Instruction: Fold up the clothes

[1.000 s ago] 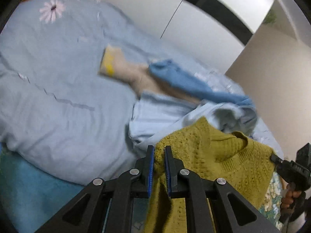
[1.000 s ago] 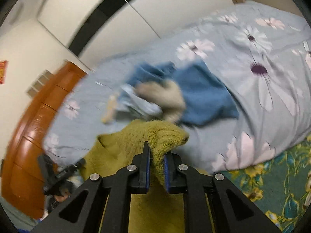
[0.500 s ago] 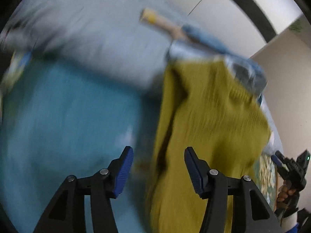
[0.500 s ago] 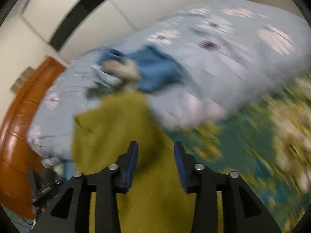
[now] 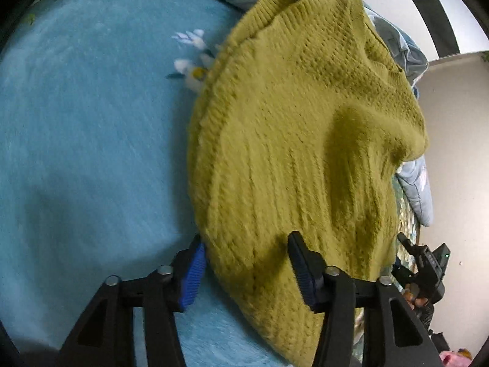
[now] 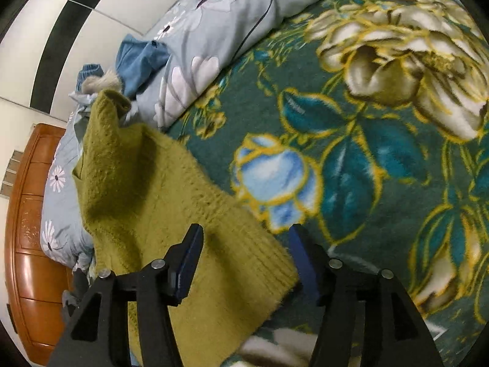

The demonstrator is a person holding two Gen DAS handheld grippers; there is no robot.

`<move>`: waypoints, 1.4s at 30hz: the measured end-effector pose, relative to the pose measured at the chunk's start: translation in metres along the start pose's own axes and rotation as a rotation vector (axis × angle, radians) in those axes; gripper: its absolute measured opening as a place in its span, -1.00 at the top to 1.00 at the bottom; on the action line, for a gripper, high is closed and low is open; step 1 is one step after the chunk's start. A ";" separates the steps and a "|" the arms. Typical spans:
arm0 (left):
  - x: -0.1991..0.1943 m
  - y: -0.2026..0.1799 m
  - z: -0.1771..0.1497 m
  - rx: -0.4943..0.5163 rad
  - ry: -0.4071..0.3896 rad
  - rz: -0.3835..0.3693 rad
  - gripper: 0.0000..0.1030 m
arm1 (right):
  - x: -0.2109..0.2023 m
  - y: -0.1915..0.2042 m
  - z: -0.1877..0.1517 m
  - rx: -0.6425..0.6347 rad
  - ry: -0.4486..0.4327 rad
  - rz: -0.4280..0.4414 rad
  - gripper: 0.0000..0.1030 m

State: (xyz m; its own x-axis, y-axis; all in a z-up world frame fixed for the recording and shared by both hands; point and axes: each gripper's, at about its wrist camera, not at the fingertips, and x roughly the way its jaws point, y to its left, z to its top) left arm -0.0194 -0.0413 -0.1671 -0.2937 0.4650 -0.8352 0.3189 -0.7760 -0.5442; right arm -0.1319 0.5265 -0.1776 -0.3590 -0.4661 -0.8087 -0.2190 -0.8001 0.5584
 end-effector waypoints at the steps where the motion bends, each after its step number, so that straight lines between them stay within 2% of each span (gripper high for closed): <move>1: -0.001 -0.001 -0.003 -0.013 -0.005 0.004 0.46 | 0.000 0.003 -0.002 0.001 0.013 -0.007 0.21; 2: -0.003 -0.001 -0.004 -0.026 -0.014 0.000 0.57 | -0.001 0.005 -0.005 0.002 0.026 -0.013 0.62; 3: -0.007 -0.002 -0.004 -0.039 -0.026 -0.007 0.62 | -0.002 0.007 -0.009 0.001 0.035 -0.011 0.77; 8: -0.055 -0.018 0.012 -0.001 -0.139 -0.014 0.65 | -0.031 0.034 -0.038 -0.047 0.049 0.095 0.79; 12: -0.107 -0.027 0.038 0.058 -0.253 0.009 0.66 | -0.070 0.053 -0.072 -0.072 0.045 0.234 0.79; 14: -0.125 -0.029 0.046 0.083 -0.272 0.025 0.66 | -0.080 0.051 -0.091 -0.089 0.054 0.224 0.80; 16: -0.121 -0.029 0.044 0.097 -0.235 0.035 0.64 | -0.087 0.047 -0.108 -0.096 0.066 0.206 0.80; 19: -0.101 -0.030 0.037 0.089 -0.181 0.029 0.55 | -0.074 0.015 -0.124 -0.004 0.104 0.126 0.79; 22: -0.087 -0.020 0.028 0.069 -0.151 0.018 0.40 | -0.067 -0.004 -0.134 0.051 0.118 0.084 0.80; 24: -0.088 -0.009 0.022 0.031 -0.147 -0.005 0.05 | -0.064 -0.008 -0.137 0.054 0.123 0.052 0.80; 26: -0.089 0.002 0.013 -0.008 -0.144 -0.012 -0.18 | -0.063 -0.012 -0.137 0.072 0.119 0.035 0.80; 30: -0.079 0.003 -0.006 0.032 -0.076 0.028 -0.20 | -0.058 -0.016 -0.132 0.128 0.109 0.034 0.80; 35: -0.058 -0.012 -0.028 0.145 0.015 0.046 -0.20 | -0.057 -0.016 -0.129 0.138 0.115 0.033 0.79; 38: -0.048 -0.025 -0.039 0.234 0.065 0.094 -0.12 | -0.059 -0.011 -0.128 0.130 0.111 0.031 0.79; 40: -0.050 -0.035 -0.043 0.274 0.068 0.105 0.30 | -0.061 -0.005 -0.127 0.113 0.106 0.025 0.79; 41: -0.052 -0.039 -0.045 0.283 0.067 0.112 0.66 | -0.062 -0.001 -0.126 0.106 0.103 0.025 0.79; 42: -0.055 -0.042 -0.048 0.289 0.065 0.120 0.78 | -0.064 0.002 -0.126 0.099 0.099 0.028 0.79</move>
State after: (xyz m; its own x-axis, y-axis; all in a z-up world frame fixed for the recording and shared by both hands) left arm 0.0262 -0.0140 -0.1018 -0.2086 0.3815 -0.9005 0.0762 -0.9116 -0.4039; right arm 0.0047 0.5075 -0.1483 -0.2764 -0.5265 -0.8040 -0.3007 -0.7472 0.5927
